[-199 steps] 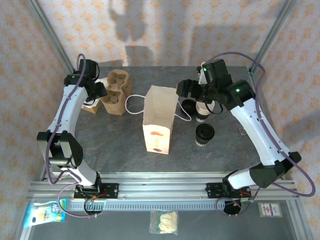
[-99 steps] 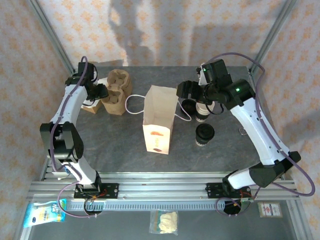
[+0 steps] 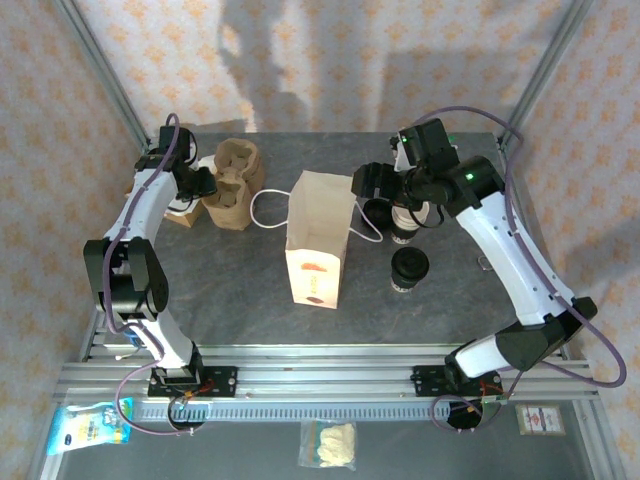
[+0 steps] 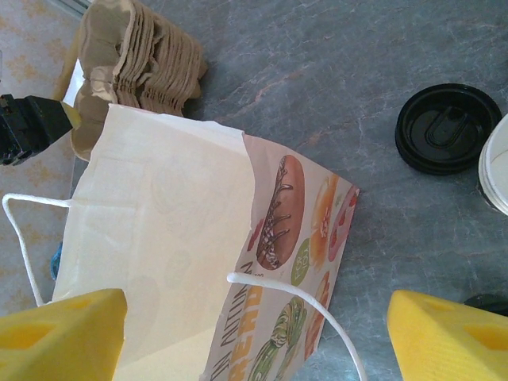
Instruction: Pack the takeout coffee
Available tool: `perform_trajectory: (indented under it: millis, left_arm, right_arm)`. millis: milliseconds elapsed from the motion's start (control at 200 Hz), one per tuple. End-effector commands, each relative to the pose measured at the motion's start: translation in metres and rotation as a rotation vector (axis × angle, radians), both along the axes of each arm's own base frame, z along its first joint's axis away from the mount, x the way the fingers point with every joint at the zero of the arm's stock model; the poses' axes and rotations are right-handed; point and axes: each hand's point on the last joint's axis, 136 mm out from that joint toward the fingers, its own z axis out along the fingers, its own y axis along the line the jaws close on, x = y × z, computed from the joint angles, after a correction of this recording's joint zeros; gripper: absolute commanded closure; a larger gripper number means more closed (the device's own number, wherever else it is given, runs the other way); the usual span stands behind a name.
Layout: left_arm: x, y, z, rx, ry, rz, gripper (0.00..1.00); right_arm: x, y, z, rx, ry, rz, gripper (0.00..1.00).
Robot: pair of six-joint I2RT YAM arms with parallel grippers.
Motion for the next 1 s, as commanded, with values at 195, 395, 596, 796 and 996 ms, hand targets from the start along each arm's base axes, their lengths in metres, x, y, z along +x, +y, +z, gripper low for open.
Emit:
perform_trajectory:
  millis: [195, 395, 596, 796, 996]
  left_arm:
    - [0.003, 0.000, 0.022, -0.022, -0.063, 0.016, 0.83]
    - [0.005, -0.002, 0.032, -0.036, -0.081, 0.023, 0.90]
    - [0.005, -0.003, 0.042, -0.053, -0.109, 0.033, 0.98]
    - [0.004, -0.003, 0.050, -0.053, -0.124, 0.043, 0.89]
    - [0.003, 0.005, 0.043, 0.020, -0.089, 0.013, 0.49]
  right_arm:
    - [-0.002, -0.002, 0.004, 0.008, 0.002, -0.008, 0.15]
    - [-0.003, -0.002, 0.001, 0.007, 0.010, -0.008, 0.15]
    - [-0.004, -0.002, 0.001, 0.007, 0.011, -0.009, 0.15]
    - [-0.006, -0.002, 0.001, 0.010, 0.012, -0.013, 0.15]
    - [-0.008, -0.002, -0.001, 0.004, 0.017, -0.012, 0.15]
